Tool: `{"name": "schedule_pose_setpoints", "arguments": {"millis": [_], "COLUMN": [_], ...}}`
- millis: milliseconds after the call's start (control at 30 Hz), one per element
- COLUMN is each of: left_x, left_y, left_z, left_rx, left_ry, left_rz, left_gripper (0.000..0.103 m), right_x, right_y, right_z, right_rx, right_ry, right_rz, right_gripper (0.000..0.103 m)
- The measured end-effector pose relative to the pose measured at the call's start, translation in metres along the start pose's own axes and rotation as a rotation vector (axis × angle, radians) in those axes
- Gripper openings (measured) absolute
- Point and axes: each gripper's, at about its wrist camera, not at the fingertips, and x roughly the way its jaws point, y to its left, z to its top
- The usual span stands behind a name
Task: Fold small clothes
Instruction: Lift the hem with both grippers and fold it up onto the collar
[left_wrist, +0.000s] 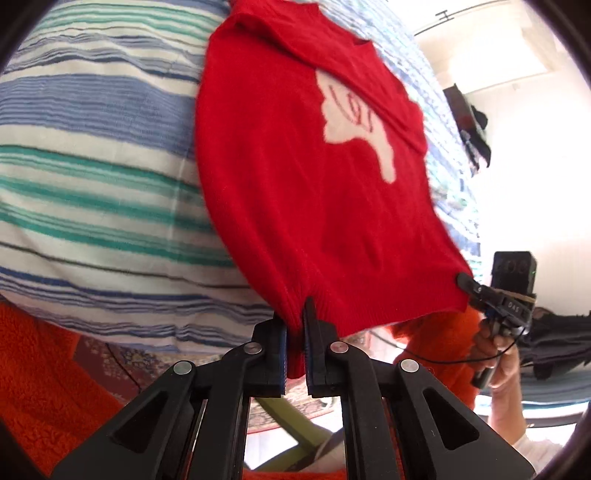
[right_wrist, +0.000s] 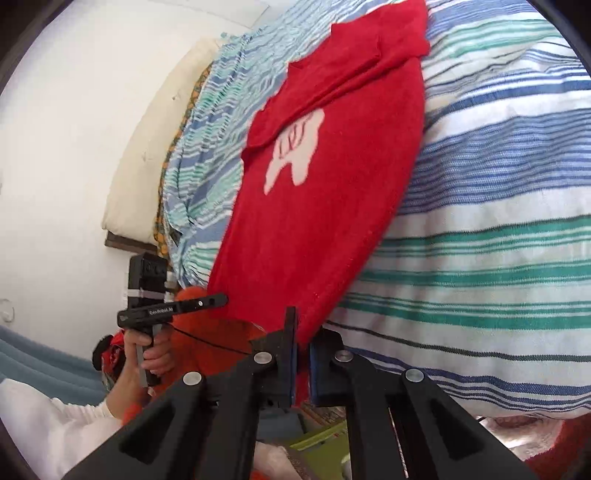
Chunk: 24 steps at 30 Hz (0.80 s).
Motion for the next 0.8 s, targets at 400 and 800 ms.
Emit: {"name": "schedule_pose_setpoints", "arguments": {"millis": [400, 800], "left_x": [0.007, 0.021], "left_y": [-0.030, 0.023], "left_z": [0.250, 0.295], "left_rx": [-0.046, -0.204], "left_ry": [-0.249, -0.375], "left_rz": [0.016, 0.242], "left_gripper": [0.005, 0.067], "right_x": [-0.003, 0.006], "right_y": [-0.012, -0.022], "right_z": [0.208, 0.286], "right_rx": [0.035, 0.056], "right_ry": [-0.261, -0.558], "right_rz": [-0.040, -0.412], "right_gripper": [0.006, 0.094]}}
